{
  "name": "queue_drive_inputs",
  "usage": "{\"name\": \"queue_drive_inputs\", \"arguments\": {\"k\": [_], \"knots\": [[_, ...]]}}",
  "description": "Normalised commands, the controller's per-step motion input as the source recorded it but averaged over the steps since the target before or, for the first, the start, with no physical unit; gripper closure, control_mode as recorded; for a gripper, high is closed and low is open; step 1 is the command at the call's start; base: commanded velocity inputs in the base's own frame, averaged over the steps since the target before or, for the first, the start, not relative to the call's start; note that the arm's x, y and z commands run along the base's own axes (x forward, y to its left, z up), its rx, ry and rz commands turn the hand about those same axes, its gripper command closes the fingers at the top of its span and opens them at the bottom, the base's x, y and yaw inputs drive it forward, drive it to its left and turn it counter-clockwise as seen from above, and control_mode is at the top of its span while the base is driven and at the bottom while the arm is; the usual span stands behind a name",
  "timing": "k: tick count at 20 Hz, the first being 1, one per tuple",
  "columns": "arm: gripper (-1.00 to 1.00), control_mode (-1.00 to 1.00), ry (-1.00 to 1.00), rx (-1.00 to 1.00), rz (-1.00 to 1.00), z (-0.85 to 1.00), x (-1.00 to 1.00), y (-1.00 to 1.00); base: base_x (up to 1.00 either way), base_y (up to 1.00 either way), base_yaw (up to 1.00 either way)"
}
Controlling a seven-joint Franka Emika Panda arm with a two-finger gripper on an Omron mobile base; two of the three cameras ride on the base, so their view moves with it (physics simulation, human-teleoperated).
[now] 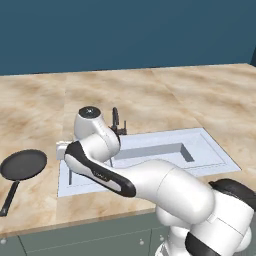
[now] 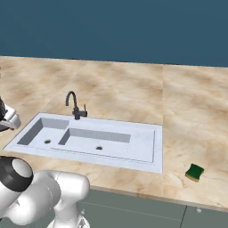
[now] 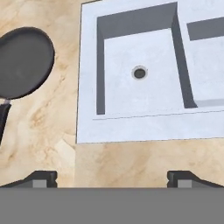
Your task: Pick the pan and sponge and place them into the sink. Then turn on the water.
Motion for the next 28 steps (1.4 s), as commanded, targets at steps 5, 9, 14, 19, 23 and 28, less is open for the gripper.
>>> {"name": "queue_drive_inputs", "arguments": {"k": [5,9,14,19,23,28], "knots": [[-1.00,-1.00,0.00,0.00,0.00,-0.21,0.00,0.52,0.00,0.00,0.00],[-1.00,-1.00,0.00,0.00,0.00,-0.17,0.00,0.56,0.00,0.00,0.00],[-1.00,-1.00,0.00,0.00,0.00,-0.11,0.03,0.45,0.00,0.00,0.00],[-1.00,-1.00,0.00,0.00,0.00,-0.10,0.08,0.41,0.00,0.00,0.00],[-1.00,-1.00,0.00,0.00,0.00,-0.15,0.09,0.44,0.00,0.00,0.00],[-1.00,-1.00,0.00,0.00,0.00,-0.21,0.06,0.43,0.00,0.00,0.00]]}}
